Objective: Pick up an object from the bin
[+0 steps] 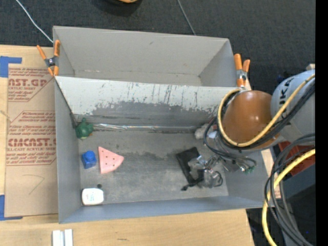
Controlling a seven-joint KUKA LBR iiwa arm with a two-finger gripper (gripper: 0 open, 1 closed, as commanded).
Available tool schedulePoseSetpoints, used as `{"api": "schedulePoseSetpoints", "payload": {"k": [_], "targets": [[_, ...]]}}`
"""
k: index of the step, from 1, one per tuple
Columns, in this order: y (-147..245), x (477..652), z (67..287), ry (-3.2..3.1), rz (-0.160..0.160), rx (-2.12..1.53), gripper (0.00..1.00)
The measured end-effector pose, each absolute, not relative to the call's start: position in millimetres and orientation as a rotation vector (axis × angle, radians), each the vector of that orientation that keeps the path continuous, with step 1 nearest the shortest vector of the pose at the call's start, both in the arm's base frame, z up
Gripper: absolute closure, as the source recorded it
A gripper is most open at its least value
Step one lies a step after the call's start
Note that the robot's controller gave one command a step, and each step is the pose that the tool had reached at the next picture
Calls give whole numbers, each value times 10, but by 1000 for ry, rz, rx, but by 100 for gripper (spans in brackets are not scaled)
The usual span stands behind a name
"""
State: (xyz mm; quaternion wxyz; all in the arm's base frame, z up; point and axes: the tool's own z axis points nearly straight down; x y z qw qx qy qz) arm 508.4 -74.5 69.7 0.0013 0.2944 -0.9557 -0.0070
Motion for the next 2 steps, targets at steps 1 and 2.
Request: {"api": "schedulePoseSetpoints", "payload": {"k": [1,2], "targets": [[-745,5084,697,-3000,-22,924,100],[-755,4993,1741,-2999,-17,952,100]]}}
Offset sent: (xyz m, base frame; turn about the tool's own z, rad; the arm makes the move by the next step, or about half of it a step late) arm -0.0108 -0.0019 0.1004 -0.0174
